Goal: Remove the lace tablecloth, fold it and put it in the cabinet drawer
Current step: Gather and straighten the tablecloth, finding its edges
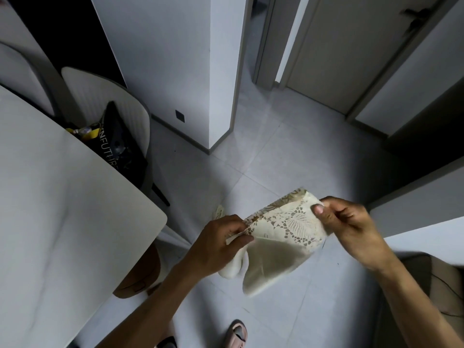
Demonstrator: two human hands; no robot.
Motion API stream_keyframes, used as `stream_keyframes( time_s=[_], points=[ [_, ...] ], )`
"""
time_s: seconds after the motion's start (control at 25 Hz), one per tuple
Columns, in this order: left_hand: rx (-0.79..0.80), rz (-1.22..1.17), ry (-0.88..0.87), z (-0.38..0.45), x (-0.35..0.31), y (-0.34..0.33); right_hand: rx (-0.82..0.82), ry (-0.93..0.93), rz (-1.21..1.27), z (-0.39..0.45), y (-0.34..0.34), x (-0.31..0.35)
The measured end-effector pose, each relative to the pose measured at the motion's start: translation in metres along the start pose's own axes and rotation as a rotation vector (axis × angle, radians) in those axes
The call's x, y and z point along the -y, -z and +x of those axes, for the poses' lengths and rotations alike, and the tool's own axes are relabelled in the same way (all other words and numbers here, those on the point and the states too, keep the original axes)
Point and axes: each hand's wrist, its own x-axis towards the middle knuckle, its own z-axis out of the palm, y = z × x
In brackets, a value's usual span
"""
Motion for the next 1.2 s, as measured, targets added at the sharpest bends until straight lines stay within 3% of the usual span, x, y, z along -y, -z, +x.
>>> stream_keyframes(
  time_s=[0.12,0.24,0.36,0.44,0.56,0.8,1.0,1.2],
  points=[
    [0.069,0.091,-0.112,0.006,-0.012,0.005,0.197,-0.059,-0.022,-0.002,0.019,0.002],
    [0.106,0.142,-0.172,0.011,-0.02,0.009,0.469,0.106,-0.373,0.005,0.014,0.013],
    [0.121,0.145,-0.152,0.014,-0.024,0.014,0.579,0.162,-0.681,0.016,0.003,0.015],
    [0.113,0.133,-0.11,0.013,-0.021,0.018,0.549,0.16,-0.75,0.023,-0.002,0.012],
    [0.08,0.059,-0.006,0.008,-0.013,0.022,0.459,0.153,-0.523,0.03,-0.003,0.015],
    [0.156,-0.087,0.198,-0.008,0.028,0.018,0.358,0.236,-0.394,0.047,0.009,0.065],
    [0.231,0.094,0.381,-0.034,0.069,-0.022,0.291,0.262,-0.354,0.045,0.032,0.106],
    [0.225,0.095,0.568,-0.046,0.084,-0.08,0.08,0.242,-0.191,0.036,0.044,0.126]
  ],
)
